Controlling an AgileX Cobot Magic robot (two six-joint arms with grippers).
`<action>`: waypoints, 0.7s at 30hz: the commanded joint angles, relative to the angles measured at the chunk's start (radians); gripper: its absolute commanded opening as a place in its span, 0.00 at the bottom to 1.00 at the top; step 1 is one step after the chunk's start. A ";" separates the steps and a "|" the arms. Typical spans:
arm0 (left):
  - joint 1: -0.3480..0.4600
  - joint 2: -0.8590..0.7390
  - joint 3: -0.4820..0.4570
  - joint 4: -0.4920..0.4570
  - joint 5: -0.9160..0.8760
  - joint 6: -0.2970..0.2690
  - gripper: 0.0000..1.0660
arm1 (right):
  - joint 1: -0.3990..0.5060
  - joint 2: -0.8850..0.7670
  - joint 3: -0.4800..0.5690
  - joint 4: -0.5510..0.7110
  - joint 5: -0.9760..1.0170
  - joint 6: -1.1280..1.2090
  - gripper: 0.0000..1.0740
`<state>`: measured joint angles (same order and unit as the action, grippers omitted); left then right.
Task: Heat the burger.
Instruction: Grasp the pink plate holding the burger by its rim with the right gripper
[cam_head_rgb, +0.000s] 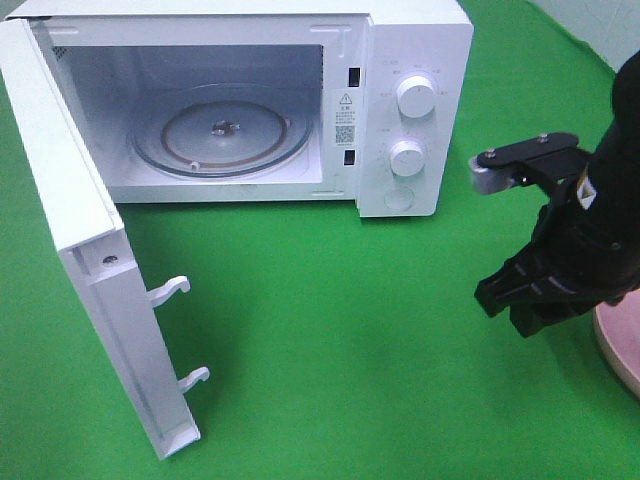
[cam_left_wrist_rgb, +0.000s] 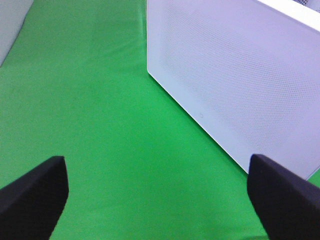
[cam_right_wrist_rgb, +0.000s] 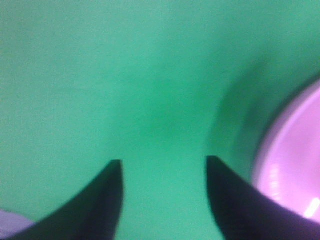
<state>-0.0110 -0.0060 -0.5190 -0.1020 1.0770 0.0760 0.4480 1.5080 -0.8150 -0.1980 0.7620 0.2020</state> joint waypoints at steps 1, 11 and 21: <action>-0.002 -0.015 0.003 -0.003 -0.009 -0.005 0.84 | -0.052 -0.084 -0.005 -0.067 0.013 -0.027 0.82; -0.002 -0.015 0.003 -0.003 -0.009 -0.005 0.84 | -0.203 -0.172 0.002 -0.082 0.081 -0.033 0.85; -0.002 -0.015 0.003 -0.003 -0.009 -0.005 0.84 | -0.262 -0.170 0.005 -0.080 0.051 -0.032 0.81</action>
<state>-0.0110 -0.0060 -0.5190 -0.1020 1.0770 0.0760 0.1950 1.3420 -0.8150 -0.2740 0.8170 0.1810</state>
